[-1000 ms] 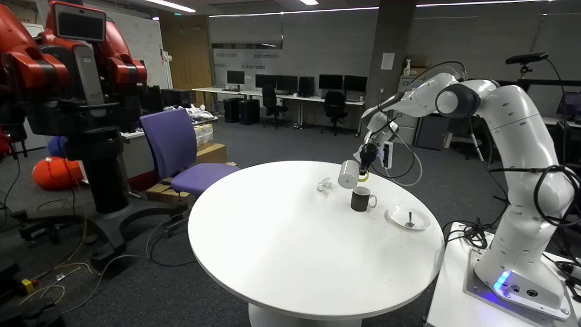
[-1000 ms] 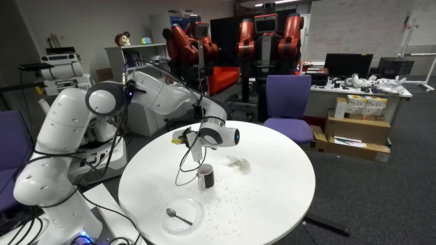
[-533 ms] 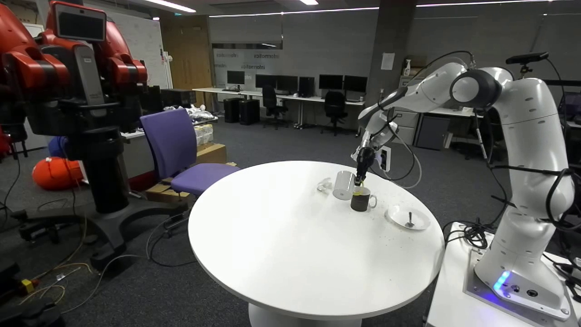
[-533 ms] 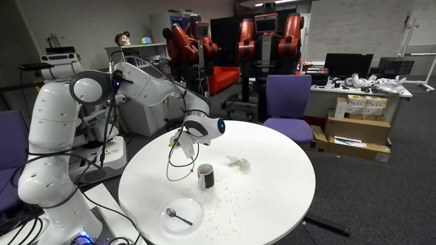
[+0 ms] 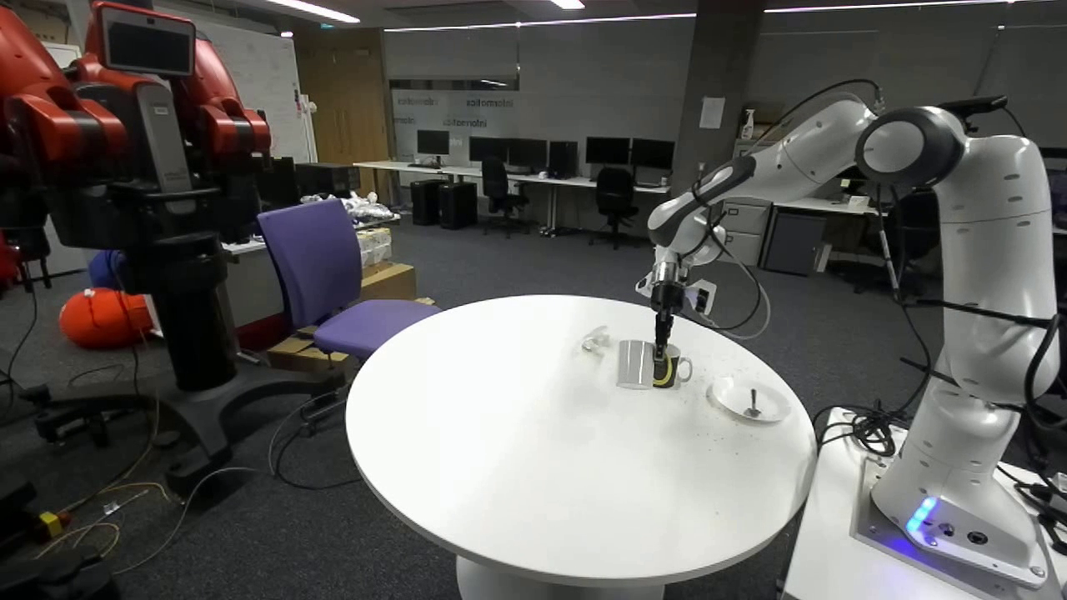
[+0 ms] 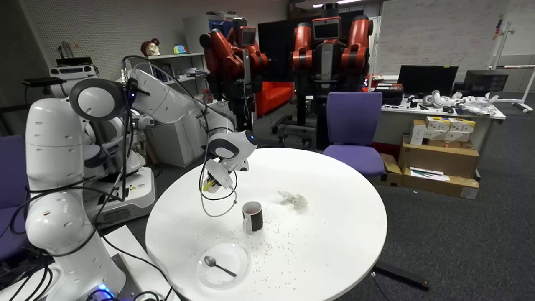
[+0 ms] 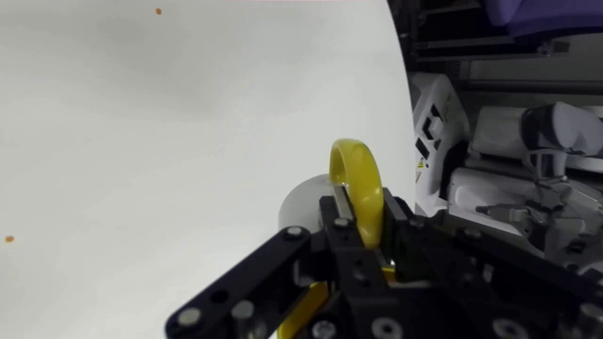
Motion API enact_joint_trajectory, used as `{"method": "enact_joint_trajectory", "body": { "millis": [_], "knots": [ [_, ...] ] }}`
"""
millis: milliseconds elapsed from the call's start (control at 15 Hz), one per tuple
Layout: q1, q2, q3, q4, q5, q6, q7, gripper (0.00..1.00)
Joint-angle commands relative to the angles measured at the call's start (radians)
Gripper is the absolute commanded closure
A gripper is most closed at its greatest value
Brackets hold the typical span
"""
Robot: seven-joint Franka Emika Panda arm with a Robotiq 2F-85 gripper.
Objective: Pour the liquid from the mug on the left into the mug on the right.
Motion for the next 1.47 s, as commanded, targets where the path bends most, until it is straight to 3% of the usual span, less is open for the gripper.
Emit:
{"method": "enact_joint_trajectory", "body": {
  "millis": [0,267,867,1400],
  "knots": [
    [0.017,-0.102,0.032,-0.113,-0.051,0.181,0.022,0.95],
    [0.021,-0.128,0.058,-0.178,-0.076,0.36,0.05,0.95],
    [0.02,-0.148,0.079,-0.284,-0.324,0.575,0.215,0.95],
    [0.019,-0.14,0.124,-0.373,-0.36,0.791,0.213,0.95]
  ]
}}
